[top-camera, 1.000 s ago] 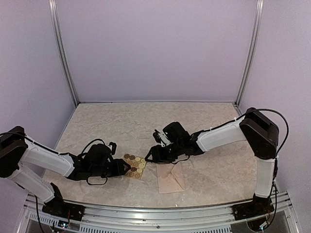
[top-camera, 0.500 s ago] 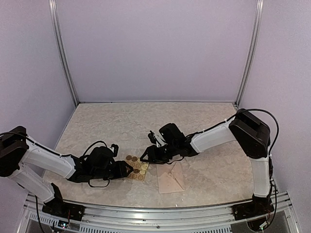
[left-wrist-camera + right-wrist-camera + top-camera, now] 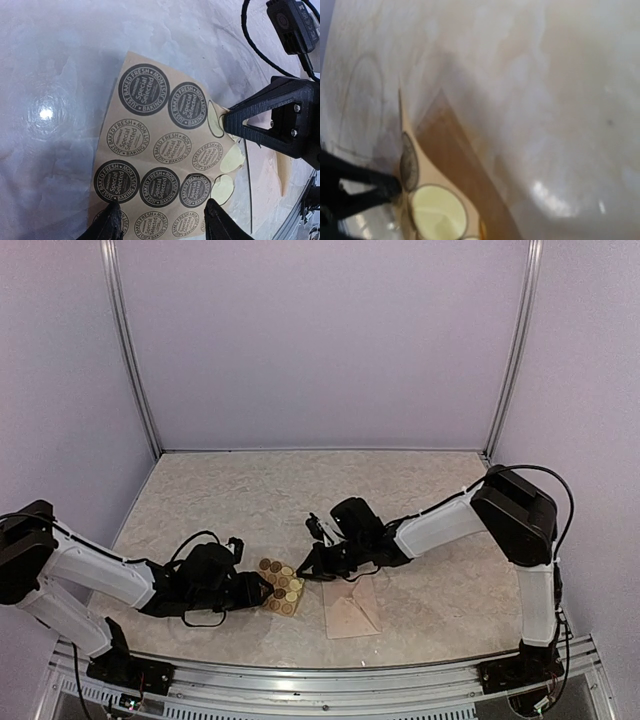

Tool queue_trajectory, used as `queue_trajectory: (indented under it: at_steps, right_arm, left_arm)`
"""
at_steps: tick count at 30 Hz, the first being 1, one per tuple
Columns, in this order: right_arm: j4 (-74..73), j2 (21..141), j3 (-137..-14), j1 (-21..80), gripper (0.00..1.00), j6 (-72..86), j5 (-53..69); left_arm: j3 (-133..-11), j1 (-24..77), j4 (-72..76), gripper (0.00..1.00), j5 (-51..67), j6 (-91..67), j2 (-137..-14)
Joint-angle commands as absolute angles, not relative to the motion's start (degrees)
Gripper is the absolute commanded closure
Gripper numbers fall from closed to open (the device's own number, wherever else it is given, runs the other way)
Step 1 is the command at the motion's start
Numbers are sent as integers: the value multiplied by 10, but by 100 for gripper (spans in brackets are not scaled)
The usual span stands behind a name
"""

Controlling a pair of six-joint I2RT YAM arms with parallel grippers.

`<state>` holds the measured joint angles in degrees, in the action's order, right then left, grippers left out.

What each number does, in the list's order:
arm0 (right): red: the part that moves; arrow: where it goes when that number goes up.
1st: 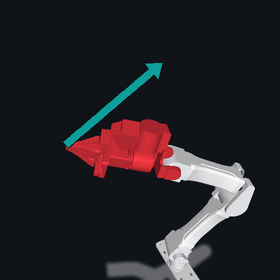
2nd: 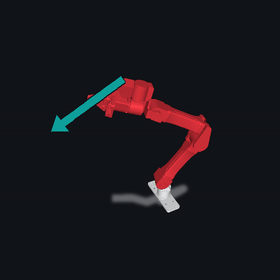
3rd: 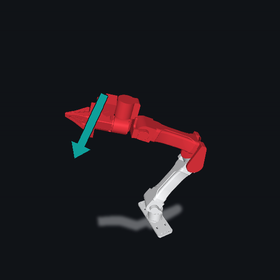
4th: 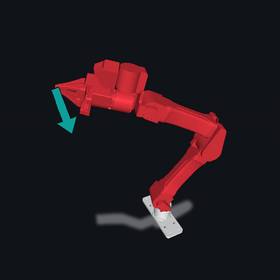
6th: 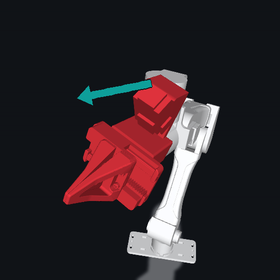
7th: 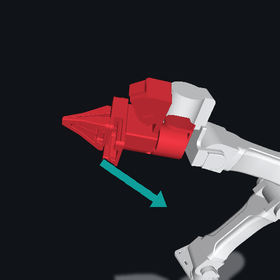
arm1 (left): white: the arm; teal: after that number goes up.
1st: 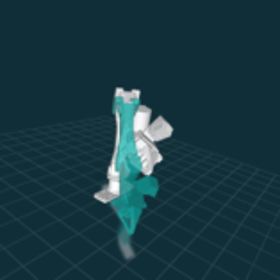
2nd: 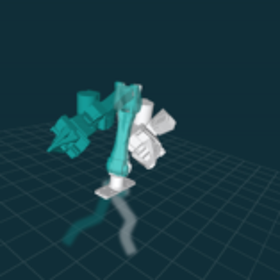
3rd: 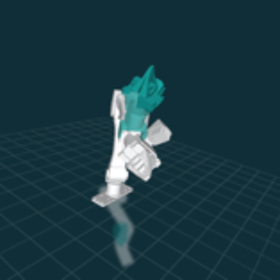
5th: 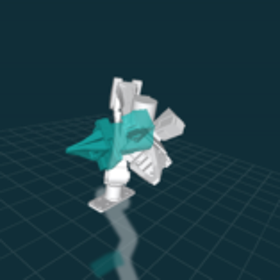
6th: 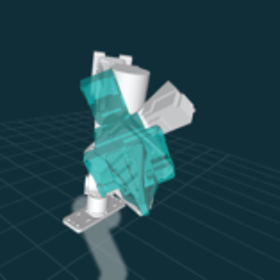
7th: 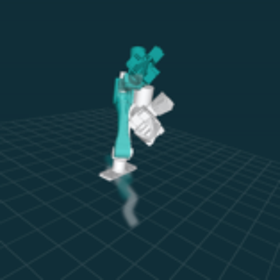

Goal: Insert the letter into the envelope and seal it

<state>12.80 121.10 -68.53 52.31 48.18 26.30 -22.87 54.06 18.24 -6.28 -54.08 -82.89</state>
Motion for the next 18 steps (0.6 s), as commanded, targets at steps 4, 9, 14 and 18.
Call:
queue_trajectory:
  at_steps: [4, 9, 14, 18]
  right_arm:
    - [179, 1083, -636, 520, 100, 446, 273]
    - [173, 988, -608, 519, 100, 401, 332]
    - [128, 891, -591, 519, 100, 364, 386]
    - [92, 832, -584, 520, 100, 338, 426]
  left_arm:
    - [-247, 548, 87, 38, -123, -541, -743]
    - [-270, 551, 41, 31, -123, -498, -613]
    - [-303, 557, 36, 20, -47, -430, -509]
    - [-340, 560, 25, 16, 34, -392, -478]
